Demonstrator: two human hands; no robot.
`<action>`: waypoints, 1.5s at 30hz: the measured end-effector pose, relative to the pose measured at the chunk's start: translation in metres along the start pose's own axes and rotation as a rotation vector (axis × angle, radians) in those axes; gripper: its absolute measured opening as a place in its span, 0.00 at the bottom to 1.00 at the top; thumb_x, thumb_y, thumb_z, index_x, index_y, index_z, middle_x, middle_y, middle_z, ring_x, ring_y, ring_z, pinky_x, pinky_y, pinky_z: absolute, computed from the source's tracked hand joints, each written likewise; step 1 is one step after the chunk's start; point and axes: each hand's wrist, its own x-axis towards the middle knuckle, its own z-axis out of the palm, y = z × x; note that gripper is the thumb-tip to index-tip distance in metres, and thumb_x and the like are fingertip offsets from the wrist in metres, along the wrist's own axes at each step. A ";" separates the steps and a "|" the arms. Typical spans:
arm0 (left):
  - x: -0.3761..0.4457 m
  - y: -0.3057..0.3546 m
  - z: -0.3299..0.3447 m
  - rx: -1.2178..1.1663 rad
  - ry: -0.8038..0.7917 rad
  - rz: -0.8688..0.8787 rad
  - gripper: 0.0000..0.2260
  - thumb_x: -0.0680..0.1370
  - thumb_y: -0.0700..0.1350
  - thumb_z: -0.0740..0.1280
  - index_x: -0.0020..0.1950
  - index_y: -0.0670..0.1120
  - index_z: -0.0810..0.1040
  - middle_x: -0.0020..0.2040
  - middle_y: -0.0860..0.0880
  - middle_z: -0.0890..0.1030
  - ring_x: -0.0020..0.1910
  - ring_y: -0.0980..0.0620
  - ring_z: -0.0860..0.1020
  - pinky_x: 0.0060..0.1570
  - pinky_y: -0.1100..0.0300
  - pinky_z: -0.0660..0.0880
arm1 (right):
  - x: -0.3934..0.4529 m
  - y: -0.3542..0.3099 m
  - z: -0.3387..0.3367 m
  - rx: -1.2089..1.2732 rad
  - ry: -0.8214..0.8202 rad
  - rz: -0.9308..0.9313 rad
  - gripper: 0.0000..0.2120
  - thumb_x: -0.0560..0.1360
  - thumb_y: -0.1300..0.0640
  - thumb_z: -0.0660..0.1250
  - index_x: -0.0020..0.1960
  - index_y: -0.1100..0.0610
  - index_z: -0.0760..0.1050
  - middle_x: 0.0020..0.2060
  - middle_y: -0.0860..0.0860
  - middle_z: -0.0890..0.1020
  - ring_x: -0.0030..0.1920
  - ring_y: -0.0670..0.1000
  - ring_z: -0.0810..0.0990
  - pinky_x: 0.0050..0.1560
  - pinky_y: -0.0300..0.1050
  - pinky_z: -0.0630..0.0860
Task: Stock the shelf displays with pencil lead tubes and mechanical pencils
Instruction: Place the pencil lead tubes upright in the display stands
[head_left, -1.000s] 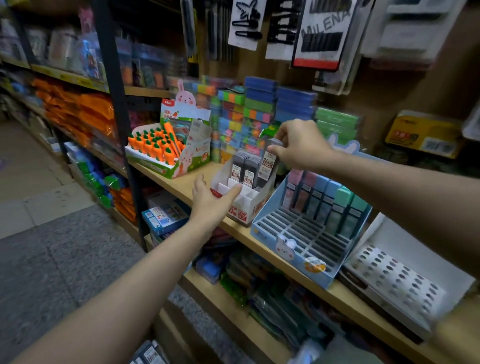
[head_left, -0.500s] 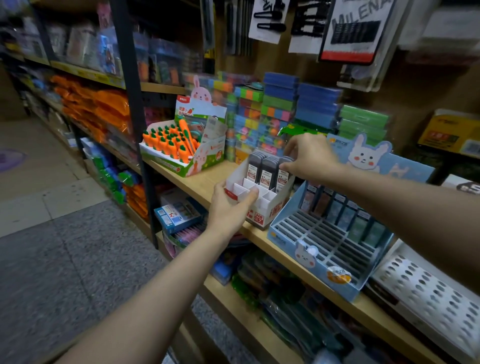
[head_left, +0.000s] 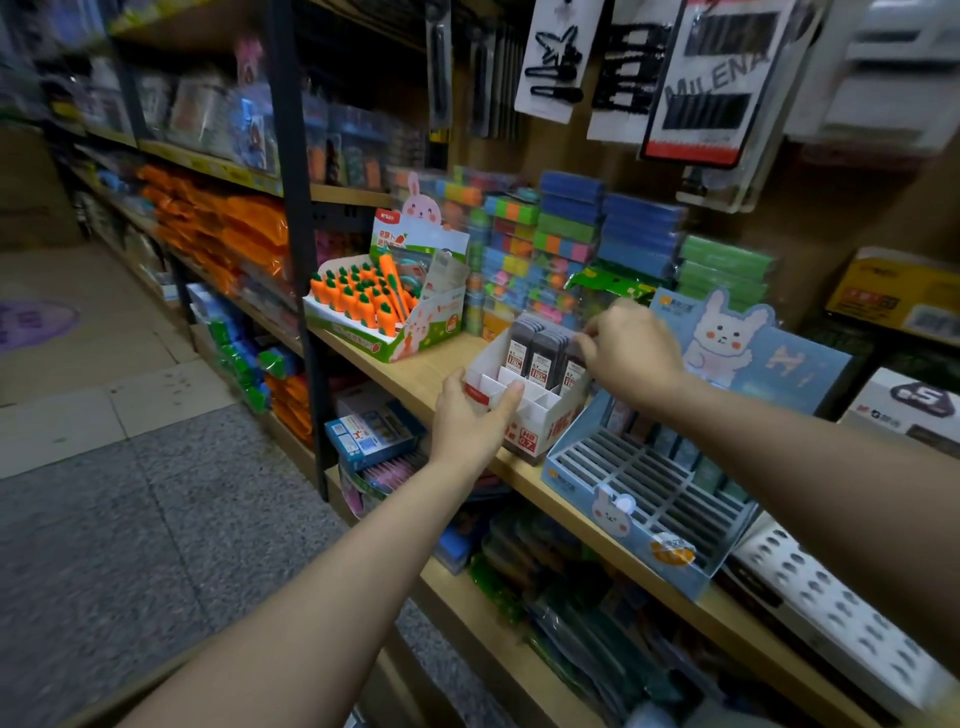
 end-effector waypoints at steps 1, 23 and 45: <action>-0.005 0.000 -0.005 -0.004 -0.001 0.009 0.35 0.75 0.59 0.69 0.76 0.49 0.60 0.73 0.50 0.67 0.69 0.50 0.69 0.67 0.50 0.70 | -0.004 0.000 -0.002 0.007 -0.011 -0.009 0.14 0.80 0.54 0.63 0.57 0.62 0.80 0.57 0.58 0.75 0.57 0.61 0.75 0.55 0.54 0.76; -0.278 -0.303 -0.186 0.172 0.384 -0.961 0.08 0.75 0.37 0.71 0.53 0.38 0.79 0.53 0.37 0.81 0.54 0.41 0.79 0.55 0.54 0.75 | -0.339 -0.142 0.235 0.490 -1.056 0.089 0.05 0.75 0.59 0.68 0.49 0.57 0.81 0.50 0.56 0.84 0.54 0.55 0.81 0.50 0.42 0.74; -0.228 -0.362 -0.148 0.424 0.583 -1.020 0.10 0.75 0.50 0.72 0.49 0.45 0.78 0.54 0.41 0.79 0.46 0.43 0.80 0.49 0.53 0.77 | -0.376 -0.153 0.337 0.226 -1.131 -0.196 0.32 0.75 0.53 0.71 0.74 0.50 0.60 0.68 0.52 0.69 0.65 0.55 0.74 0.63 0.51 0.72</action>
